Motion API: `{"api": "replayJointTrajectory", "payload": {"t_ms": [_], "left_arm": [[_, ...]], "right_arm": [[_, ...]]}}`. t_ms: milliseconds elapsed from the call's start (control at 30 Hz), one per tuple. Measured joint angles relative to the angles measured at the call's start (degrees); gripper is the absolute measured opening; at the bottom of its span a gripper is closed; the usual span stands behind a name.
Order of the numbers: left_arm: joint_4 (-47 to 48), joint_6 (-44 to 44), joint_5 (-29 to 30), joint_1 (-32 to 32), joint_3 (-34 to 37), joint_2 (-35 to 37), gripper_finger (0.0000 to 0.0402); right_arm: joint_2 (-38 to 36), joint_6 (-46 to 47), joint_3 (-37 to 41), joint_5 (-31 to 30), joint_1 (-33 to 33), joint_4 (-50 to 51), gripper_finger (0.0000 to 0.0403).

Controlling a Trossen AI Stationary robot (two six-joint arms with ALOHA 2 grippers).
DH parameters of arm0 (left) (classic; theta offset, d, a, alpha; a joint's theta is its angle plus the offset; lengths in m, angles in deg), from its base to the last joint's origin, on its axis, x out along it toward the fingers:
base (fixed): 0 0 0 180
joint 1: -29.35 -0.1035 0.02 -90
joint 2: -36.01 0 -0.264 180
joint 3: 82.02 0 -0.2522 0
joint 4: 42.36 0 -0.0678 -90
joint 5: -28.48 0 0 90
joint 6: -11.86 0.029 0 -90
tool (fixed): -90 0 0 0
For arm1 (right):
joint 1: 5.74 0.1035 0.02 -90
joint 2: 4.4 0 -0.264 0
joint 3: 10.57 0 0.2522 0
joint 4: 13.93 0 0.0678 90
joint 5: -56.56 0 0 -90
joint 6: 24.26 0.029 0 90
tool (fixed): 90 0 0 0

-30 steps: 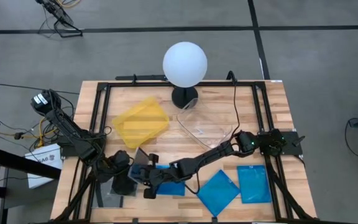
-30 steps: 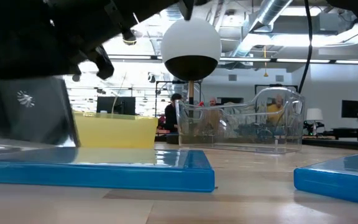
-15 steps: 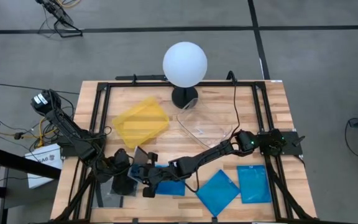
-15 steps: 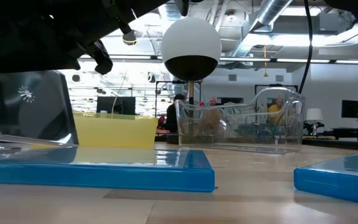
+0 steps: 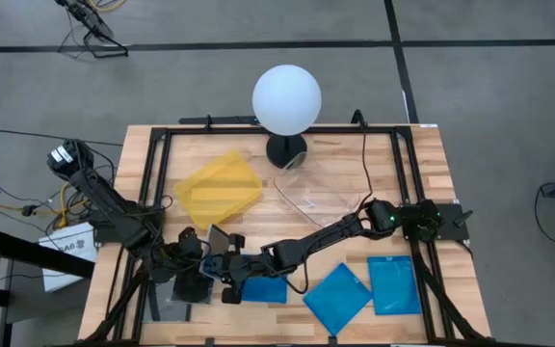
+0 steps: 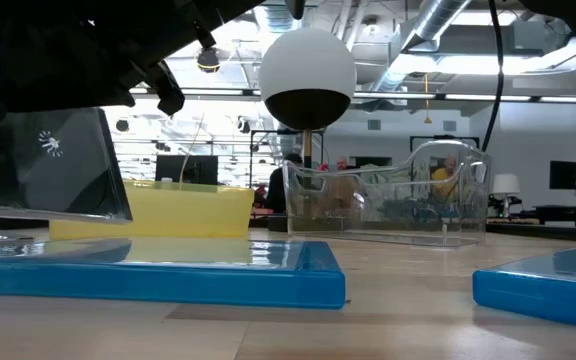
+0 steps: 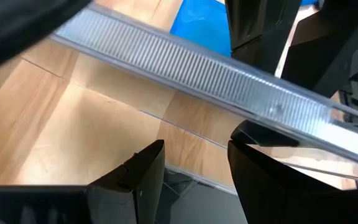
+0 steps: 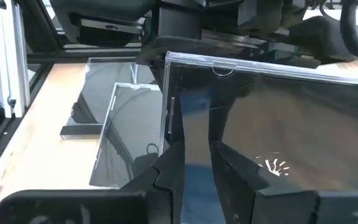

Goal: Pick & place jewel cases by type
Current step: Put the right black CD case into the yellow bin

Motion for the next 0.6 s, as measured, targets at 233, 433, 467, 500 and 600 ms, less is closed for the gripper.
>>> {"api": "replayJointTrajectory", "payload": {"t_ms": [233, 433, 467, 500, 600], "left_arm": [[7.9, 3.8, -0.4, -4.2, -4.4, 0.0, 0.0173], [18.2, 8.5, 0.3, -6.9, -10.4, 0.1, 0.0173], [20.6, 9.2, 0.3, -7.2, -11.8, 0.1, 0.0173], [23.1, 9.8, 0.4, -7.6, -13.3, 0.1, 0.0173], [31.1, 11.5, 0.8, -9.3, -17.9, 0.1, 0.0173]], "right_arm": [[0.0, -2.0, -6.2, -0.6, -1.2, 12.7, 0.0075], [0.1, -5.6, -12.2, -0.1, -2.6, 21.9, 0.0075], [0.1, -6.0, -13.0, -0.1, -2.9, 22.8, 0.0075], [0.0, -6.5, -13.6, -0.1, -3.2, 23.8, 0.0075], [0.0, -8.5, -16.2, -0.1, -4.1, 27.0, 0.0075]]}}
